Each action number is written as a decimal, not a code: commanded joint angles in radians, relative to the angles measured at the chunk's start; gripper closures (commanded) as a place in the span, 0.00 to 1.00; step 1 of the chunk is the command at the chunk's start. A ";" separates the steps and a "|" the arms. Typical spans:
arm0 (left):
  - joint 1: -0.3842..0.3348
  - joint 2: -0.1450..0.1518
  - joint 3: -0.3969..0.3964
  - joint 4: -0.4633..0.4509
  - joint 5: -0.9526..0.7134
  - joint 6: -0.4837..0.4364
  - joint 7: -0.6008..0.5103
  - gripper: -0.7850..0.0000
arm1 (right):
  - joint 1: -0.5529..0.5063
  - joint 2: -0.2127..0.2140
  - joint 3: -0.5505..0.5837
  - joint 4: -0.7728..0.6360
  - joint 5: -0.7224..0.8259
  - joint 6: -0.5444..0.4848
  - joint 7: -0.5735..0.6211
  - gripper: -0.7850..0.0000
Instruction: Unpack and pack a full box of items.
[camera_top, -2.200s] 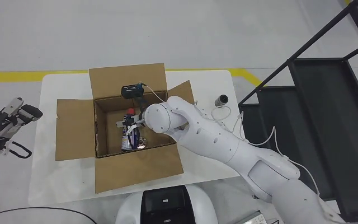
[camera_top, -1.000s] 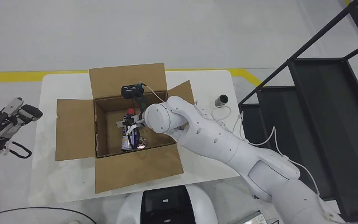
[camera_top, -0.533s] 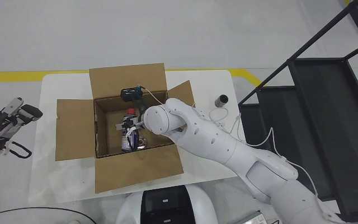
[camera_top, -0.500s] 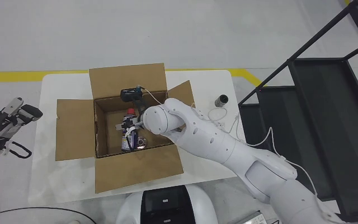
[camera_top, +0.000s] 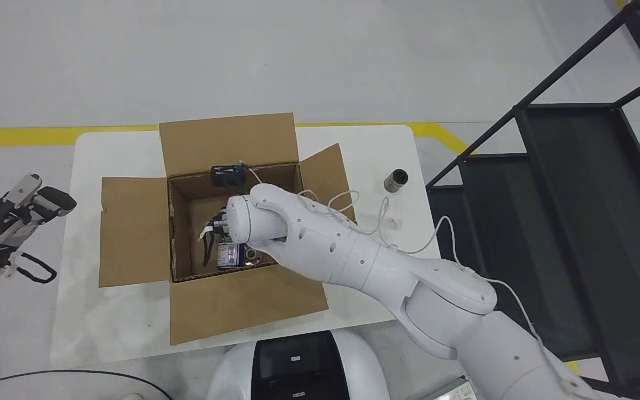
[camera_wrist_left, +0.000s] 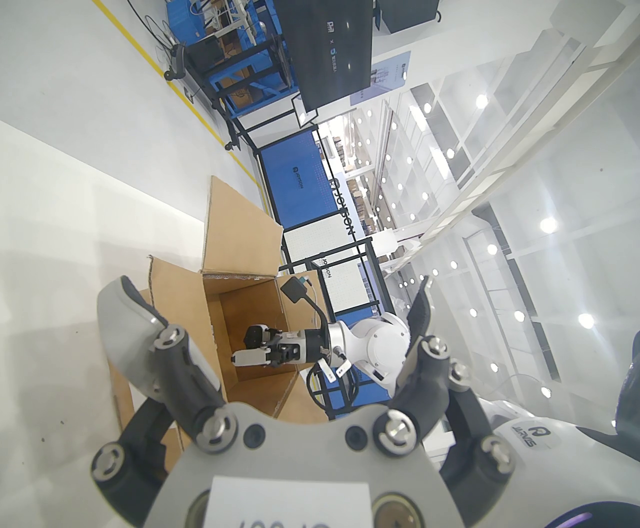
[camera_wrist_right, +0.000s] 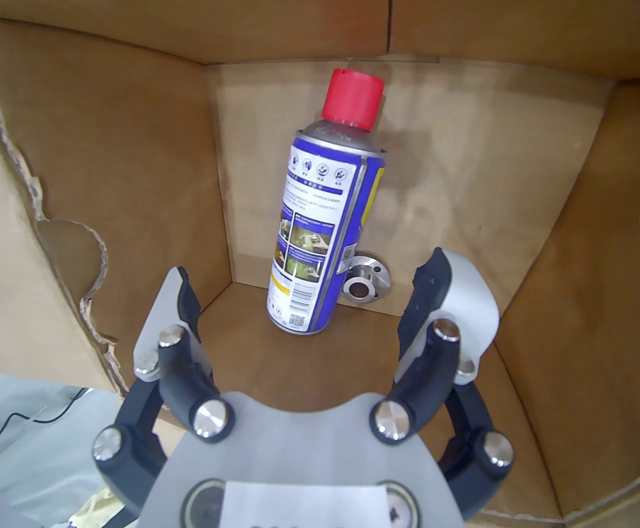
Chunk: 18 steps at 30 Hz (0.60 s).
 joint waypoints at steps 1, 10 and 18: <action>0.000 0.000 0.000 0.000 0.000 0.000 0.000 0.00 | 0.000 0.000 -0.001 0.000 0.000 -0.002 0.000 0.00; 0.000 0.000 0.000 0.000 0.000 0.000 0.000 0.00 | 0.000 0.000 -0.001 0.000 0.000 -0.002 0.000 0.00; 0.000 0.000 0.000 0.000 0.000 0.000 0.000 0.00 | -0.043 -0.018 -0.007 0.035 0.006 -0.019 -0.023 0.00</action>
